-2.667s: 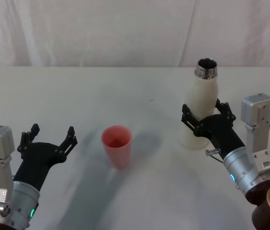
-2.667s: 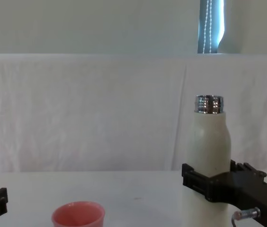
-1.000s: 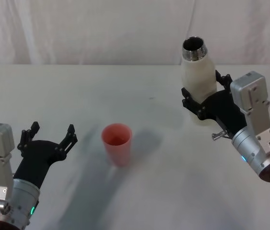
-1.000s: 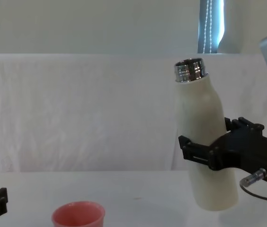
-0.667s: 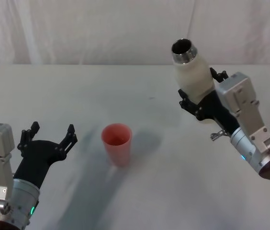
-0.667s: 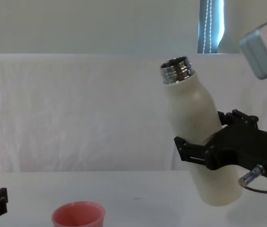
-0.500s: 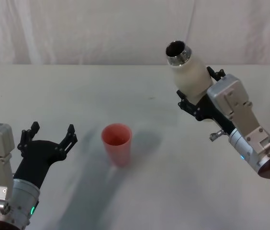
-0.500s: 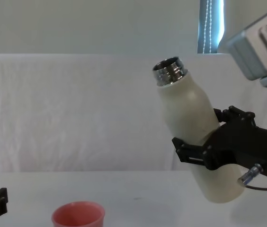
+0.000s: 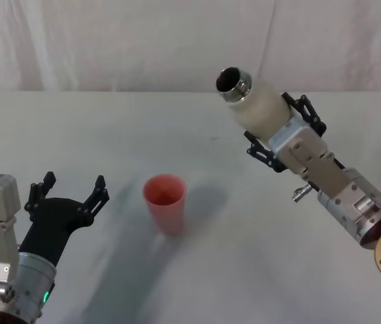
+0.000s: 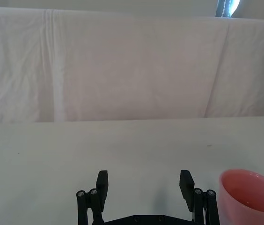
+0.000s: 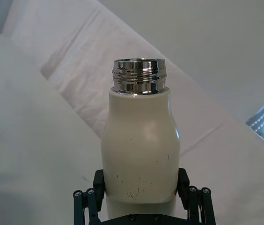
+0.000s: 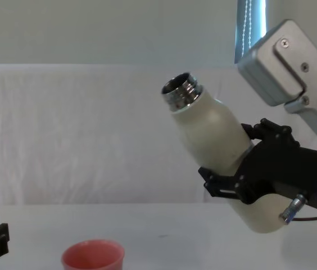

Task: Grasp the thermos with one hand and pour water into the cup lid.

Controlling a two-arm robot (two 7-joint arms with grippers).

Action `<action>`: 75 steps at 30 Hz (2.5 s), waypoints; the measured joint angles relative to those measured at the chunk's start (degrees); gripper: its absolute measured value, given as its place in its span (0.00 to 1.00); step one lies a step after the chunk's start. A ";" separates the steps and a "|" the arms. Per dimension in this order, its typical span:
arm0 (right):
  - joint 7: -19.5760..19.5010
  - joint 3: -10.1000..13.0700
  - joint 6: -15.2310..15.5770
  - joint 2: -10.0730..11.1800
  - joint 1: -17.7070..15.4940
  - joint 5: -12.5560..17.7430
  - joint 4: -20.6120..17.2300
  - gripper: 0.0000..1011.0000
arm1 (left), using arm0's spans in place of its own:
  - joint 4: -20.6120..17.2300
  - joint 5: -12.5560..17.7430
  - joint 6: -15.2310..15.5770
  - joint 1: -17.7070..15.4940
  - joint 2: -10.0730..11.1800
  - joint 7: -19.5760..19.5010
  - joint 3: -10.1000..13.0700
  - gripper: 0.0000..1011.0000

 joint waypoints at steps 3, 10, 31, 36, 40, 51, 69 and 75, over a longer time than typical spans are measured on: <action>0.54 -0.43 -0.07 0.40 0.34 -0.85 0.00 0.94 | 0.00 0.00 0.00 0.00 0.00 0.00 0.00 0.99; 1.75 -1.75 -0.11 1.58 1.48 -3.49 0.00 0.94 | 0.00 0.00 0.00 0.00 0.00 0.00 0.00 0.99; 2.33 -4.40 0.52 3.18 3.58 -9.97 1.17 0.94 | 0.00 0.00 0.00 0.00 0.00 0.00 0.00 0.99; 2.28 -4.86 0.45 3.13 3.76 -10.54 1.84 0.94 | 0.00 0.00 0.00 0.00 0.00 0.00 0.00 0.99; 2.28 -5.28 0.39 3.05 3.90 -10.91 2.28 0.94 | 0.00 0.00 0.00 0.00 0.00 0.00 0.00 0.99; 2.88 -6.82 0.23 3.02 4.69 -12.37 3.09 0.94 | 0.00 0.00 0.00 0.00 0.00 0.00 0.00 0.99; 3.28 -8.27 0.48 3.10 5.16 -14.04 3.75 0.94 | 0.00 0.00 0.00 0.00 0.00 0.00 0.00 0.99; 2.99 -8.83 0.77 3.03 5.45 -15.16 4.33 0.94 | 0.00 0.00 0.00 0.00 0.00 0.00 0.00 0.99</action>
